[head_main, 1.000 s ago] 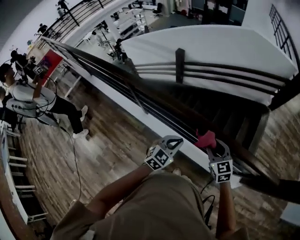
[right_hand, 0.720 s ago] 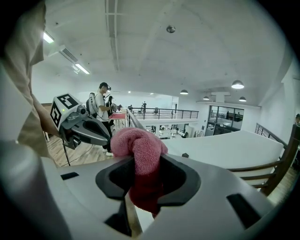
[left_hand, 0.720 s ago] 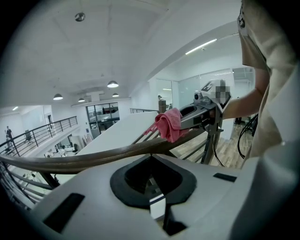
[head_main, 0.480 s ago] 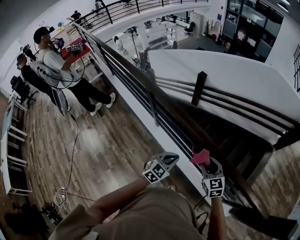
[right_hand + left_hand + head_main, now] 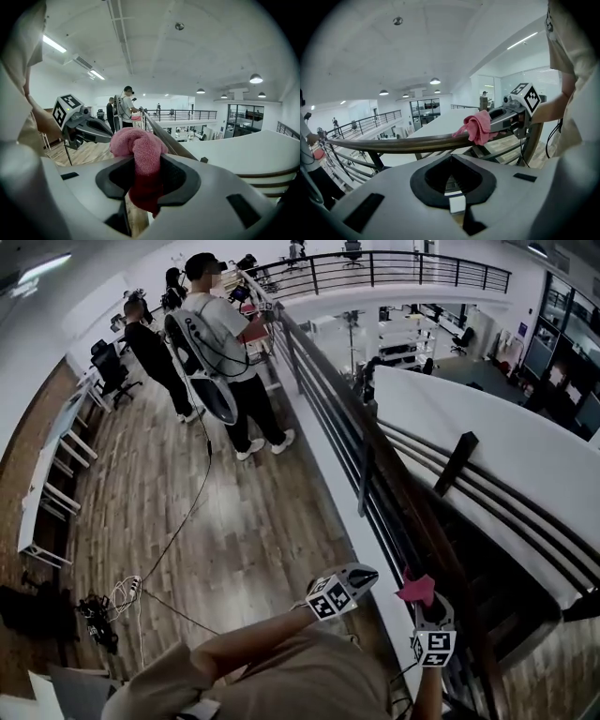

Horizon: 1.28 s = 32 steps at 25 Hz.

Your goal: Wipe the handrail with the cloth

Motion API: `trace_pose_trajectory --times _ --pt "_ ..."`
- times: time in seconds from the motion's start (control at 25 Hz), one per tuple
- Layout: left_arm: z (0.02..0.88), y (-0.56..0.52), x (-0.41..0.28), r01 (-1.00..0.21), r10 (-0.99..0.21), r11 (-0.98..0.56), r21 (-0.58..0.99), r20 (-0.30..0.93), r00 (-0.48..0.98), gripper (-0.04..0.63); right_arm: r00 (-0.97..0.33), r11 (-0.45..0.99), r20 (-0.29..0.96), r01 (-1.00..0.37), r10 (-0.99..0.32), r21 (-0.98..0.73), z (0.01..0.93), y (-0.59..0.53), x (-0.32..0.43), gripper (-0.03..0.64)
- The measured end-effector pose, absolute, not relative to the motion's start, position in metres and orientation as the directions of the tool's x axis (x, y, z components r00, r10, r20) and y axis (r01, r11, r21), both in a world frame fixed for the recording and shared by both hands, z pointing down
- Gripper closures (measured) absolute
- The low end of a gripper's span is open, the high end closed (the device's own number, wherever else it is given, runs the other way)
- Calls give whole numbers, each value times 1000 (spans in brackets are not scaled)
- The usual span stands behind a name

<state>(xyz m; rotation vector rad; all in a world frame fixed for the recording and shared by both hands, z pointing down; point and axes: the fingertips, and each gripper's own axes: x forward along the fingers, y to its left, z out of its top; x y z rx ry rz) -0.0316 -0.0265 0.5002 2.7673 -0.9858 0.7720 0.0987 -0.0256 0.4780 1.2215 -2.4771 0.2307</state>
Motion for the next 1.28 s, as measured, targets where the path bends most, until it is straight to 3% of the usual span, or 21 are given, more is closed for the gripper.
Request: trace_pose_trajectory --times 0.32,0.72,0.96,1.16,1.28 --pt "519 -92 -79 -647 -579 -761 -51 502 642 578 -566 624 425 -781 -706 -4 498 -89 59 474" --pt "515 -241 -178 -637 -581 -768 -68 492 648 578 -524 598 476 -802 -706 4 509 -245 -47 474" --pt "523 -317 -235 -623 -562 -780 -58 502 657 578 -433 579 517 -801 -738 155 521 -352 -120 474" --pt "521 -369 -284 -611 -559 -787 -83 514 651 578 -416 573 527 -801 -741 173 525 -440 -198 474" --pt "517 -386 -306 -615 -566 -783 -95 517 642 578 -349 579 563 -758 -749 301 538 -481 -233 474"
